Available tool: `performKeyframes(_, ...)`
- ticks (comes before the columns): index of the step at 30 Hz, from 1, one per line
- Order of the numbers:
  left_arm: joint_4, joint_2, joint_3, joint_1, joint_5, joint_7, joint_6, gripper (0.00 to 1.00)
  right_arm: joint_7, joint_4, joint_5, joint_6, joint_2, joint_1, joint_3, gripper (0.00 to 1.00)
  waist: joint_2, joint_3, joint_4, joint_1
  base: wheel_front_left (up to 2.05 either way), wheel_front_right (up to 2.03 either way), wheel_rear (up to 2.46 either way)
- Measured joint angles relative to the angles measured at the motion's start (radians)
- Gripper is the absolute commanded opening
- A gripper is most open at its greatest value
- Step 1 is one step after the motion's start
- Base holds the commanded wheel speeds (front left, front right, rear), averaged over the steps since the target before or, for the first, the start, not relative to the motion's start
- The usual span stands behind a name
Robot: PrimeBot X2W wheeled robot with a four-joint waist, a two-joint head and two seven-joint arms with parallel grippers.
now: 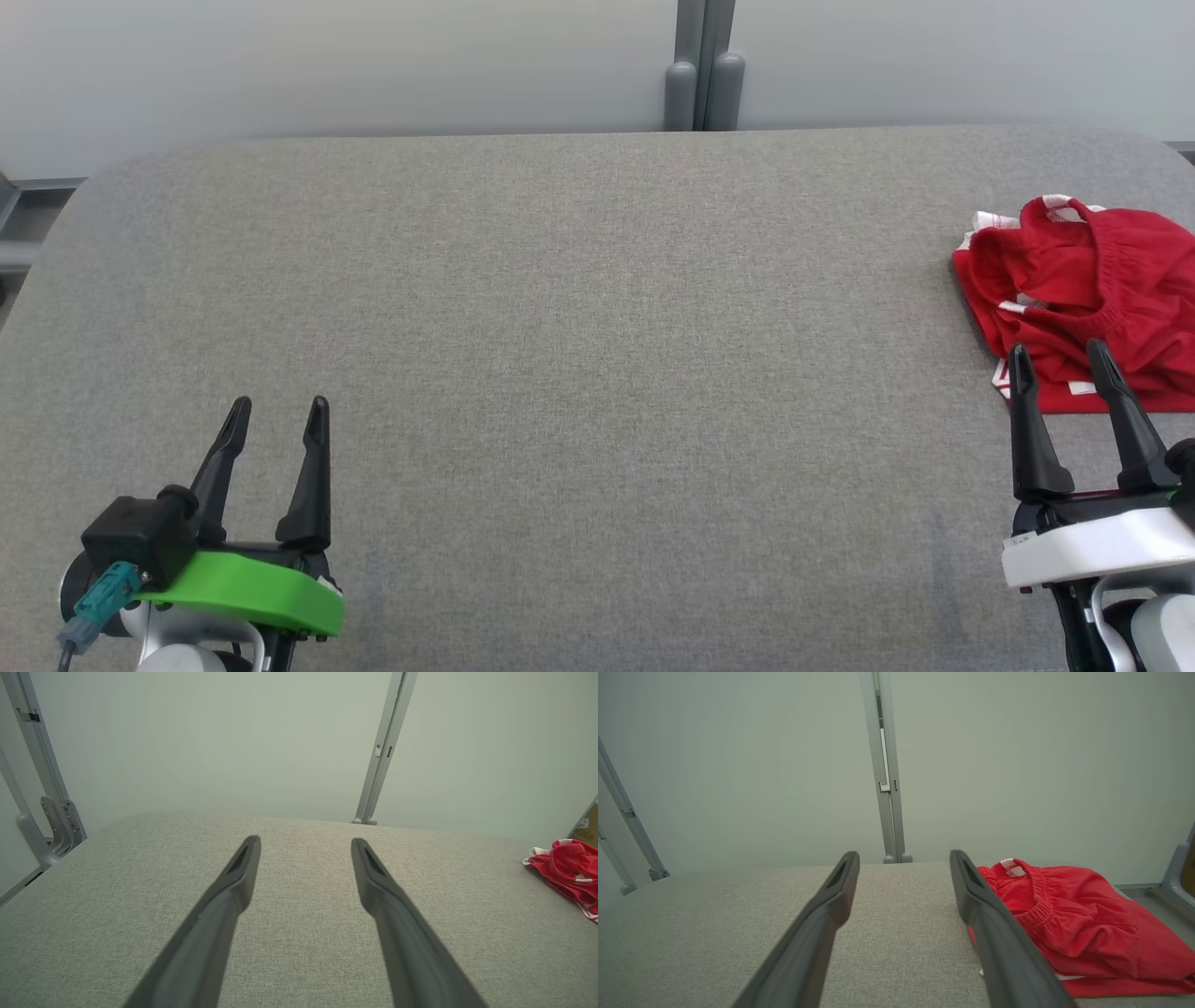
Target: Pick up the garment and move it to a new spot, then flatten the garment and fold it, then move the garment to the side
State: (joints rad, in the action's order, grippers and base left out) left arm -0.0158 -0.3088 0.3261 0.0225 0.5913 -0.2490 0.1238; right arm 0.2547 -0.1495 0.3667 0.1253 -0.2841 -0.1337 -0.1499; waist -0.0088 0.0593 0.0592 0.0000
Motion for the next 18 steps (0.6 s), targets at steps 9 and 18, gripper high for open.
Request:
performKeyframes(9,0.021,0.014,0.005,-0.005,-0.007,0.002,0.000,0.00,0.000,0.016,-0.005,-0.001,0.014,-0.002,-0.006,0.00,0.0000,0.001,0.002,0.0000,0.00,0.00,0.00)
performKeyframes(18,0.075,0.063,0.031,-0.038,0.010,0.003,-0.001,0.00,-0.002,0.071,0.008,-0.002,0.064,-0.024,-0.034,0.00,0.0000,0.001,0.002,0.0000,0.00,0.00,0.00)
